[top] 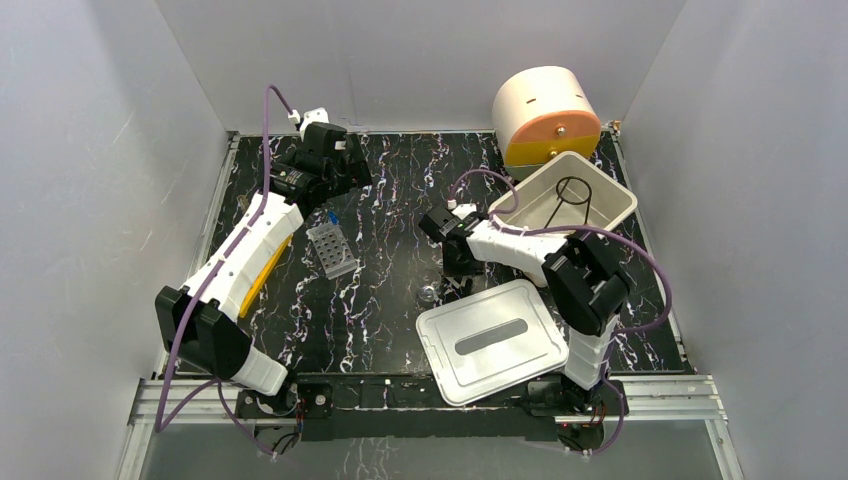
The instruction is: Organize the chemistry lab equipment
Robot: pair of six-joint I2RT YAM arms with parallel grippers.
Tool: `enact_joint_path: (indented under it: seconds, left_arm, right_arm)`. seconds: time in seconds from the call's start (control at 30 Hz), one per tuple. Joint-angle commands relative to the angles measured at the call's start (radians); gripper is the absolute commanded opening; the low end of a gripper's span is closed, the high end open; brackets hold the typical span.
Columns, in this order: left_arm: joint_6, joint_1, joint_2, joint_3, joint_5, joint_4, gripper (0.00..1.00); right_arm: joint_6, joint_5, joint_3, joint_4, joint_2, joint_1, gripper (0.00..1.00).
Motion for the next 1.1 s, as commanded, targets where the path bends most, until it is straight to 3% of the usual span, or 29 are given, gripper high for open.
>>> enact_joint_path:
  seconds: [0.0,0.17,0.43,0.67,1.07]
  left_arm:
    - [0.013,0.006,-0.025,0.000,-0.011,0.010,0.98]
    - [0.010,0.006,-0.025,-0.002,-0.006,0.010,0.98]
    - [0.017,0.005,-0.011,0.023,0.004,0.005,0.98]
    - [0.017,0.006,0.001,0.044,0.002,0.002,0.98]
    - [-0.005,0.006,-0.011,0.022,0.011,-0.003,0.98]
  right_arm:
    - [0.018,0.026,-0.016,0.027,0.013,-0.004,0.49]
    - [0.013,0.019,-0.041,0.059,0.018,-0.009,0.44]
    - [-0.027,-0.110,-0.166,0.270,-0.017,-0.077,0.27]
    - [-0.115,-0.102,-0.104,0.304,-0.049,-0.076,0.01]
    - [-0.209,-0.081,0.098,0.311,-0.224,-0.113,0.00]
